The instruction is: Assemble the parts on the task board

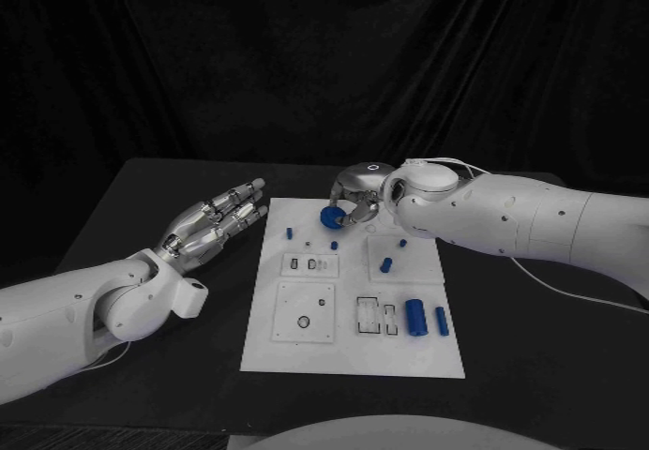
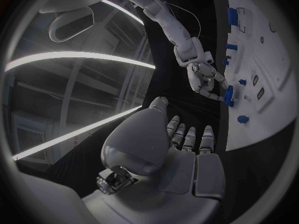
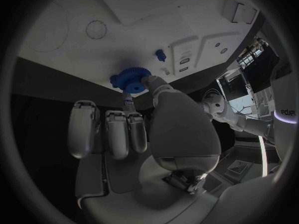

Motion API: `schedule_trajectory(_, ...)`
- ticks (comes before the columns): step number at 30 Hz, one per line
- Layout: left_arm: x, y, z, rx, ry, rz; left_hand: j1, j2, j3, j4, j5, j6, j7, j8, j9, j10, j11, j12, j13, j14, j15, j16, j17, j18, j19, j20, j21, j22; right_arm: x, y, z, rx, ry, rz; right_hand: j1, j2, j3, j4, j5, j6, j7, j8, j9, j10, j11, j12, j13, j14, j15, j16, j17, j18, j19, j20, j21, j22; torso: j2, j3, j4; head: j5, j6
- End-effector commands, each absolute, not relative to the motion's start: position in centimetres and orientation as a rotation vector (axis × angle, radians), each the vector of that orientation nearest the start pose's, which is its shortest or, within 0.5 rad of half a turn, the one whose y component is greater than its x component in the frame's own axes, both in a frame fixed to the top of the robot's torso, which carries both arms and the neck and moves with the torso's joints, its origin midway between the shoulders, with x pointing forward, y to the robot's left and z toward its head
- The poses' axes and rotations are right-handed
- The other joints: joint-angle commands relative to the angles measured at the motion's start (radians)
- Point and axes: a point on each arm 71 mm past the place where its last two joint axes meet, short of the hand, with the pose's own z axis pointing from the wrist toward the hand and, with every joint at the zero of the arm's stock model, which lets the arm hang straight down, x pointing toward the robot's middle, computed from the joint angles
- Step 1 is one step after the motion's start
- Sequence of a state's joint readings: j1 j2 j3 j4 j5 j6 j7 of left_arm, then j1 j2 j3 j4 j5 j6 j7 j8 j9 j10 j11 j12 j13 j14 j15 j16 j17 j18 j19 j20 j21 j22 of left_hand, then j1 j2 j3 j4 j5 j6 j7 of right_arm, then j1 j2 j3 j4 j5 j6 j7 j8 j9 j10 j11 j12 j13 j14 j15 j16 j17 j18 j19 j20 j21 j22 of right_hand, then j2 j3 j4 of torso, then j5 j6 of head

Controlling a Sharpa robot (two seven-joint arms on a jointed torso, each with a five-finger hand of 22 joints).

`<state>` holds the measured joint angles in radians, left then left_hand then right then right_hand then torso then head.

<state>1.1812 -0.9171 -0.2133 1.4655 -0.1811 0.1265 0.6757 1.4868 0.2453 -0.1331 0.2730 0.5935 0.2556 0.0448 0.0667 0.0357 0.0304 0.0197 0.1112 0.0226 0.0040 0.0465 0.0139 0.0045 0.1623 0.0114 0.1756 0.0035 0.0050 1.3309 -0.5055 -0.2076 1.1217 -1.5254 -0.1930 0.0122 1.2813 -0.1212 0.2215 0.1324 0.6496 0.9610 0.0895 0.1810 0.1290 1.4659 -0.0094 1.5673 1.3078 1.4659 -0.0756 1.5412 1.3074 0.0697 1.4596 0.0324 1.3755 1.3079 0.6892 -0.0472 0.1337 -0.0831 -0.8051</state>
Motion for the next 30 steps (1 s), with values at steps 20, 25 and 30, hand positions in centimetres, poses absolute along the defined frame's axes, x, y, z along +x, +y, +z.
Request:
schedule_trajectory(20,45.2,24.0,-22.7,-0.791,1.558,-1.902,0.01,-0.001,0.004,0.0,0.005,-0.005,0.001,0.001,0.0,-0.003,0.002,0.001,-0.001,0.001,0.008,0.004,0.001,0.019,0.0,0.009,0.005,0.002,55.1,-12.2,-20.7,-0.489,1.767,0.531,-0.002,-0.002,0.036,-0.006,-0.031,-0.077,0.01,-0.017,0.105,0.105,0.013,0.004,0.263,0.095,0.014,-0.004,0.225,-0.01,-0.004,0.014,-0.009,0.111,0.0,-0.0005,-0.0018,0.001,-0.008)
schedule_trajectory(25,45.2,24.0,-22.7,-0.792,1.561,-1.902,0.01,-0.001,0.004,0.0,0.005,-0.006,0.002,0.0,0.0,-0.003,0.002,0.001,-0.001,0.001,0.009,0.005,0.001,0.019,0.0,0.01,0.005,0.002,55.1,-12.2,-20.7,-0.488,1.77,0.529,-0.008,-0.006,0.047,-0.011,-0.059,-0.144,-0.005,-0.062,0.081,0.105,0.002,0.004,0.263,0.093,0.005,-0.009,0.219,-0.008,-0.007,0.008,-0.017,0.109,0.0,-0.0005,-0.0023,0.0,-0.012)
schedule_trajectory(30,45.2,23.9,-22.8,-0.793,1.562,-1.902,0.01,-0.001,0.004,0.0,0.005,-0.006,0.002,0.0,0.0,-0.003,0.002,0.001,-0.001,0.001,0.009,0.004,0.001,0.019,0.0,0.01,0.005,0.002,55.1,-12.1,-20.8,-0.488,1.775,0.525,-0.008,-0.005,0.052,-0.017,-0.067,-0.175,-0.013,-0.081,0.067,0.105,-0.005,0.004,0.263,0.093,0.0,-0.011,0.217,-0.007,-0.008,0.004,-0.021,0.108,0.0,-0.0009,-0.0029,0.0,-0.014)
